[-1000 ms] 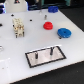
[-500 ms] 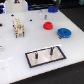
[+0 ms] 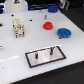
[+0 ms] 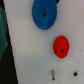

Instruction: Insert the blue gear onto the right peg, followed by the red gear

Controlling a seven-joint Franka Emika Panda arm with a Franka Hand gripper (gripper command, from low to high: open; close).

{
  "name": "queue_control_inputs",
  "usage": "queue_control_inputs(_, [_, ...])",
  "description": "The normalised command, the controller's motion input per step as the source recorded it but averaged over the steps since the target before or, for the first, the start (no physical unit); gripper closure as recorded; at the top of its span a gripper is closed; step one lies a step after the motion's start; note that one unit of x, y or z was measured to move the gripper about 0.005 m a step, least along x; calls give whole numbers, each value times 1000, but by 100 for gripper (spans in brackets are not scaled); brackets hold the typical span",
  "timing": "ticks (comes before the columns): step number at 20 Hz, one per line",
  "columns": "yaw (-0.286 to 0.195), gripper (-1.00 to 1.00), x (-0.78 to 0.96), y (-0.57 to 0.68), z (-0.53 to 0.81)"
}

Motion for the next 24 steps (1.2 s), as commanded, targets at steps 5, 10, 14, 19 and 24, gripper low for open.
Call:
queue_control_inputs(5, [0, -100, -86, 230, -414])
queue_control_inputs(10, [0, -100, -102, 77, -443])
queue_control_inputs(14, [0, -100, -132, -48, -452])
queue_control_inputs(19, [0, -100, -221, -227, -428])
queue_control_inputs(24, [0, -100, -206, -268, -415])
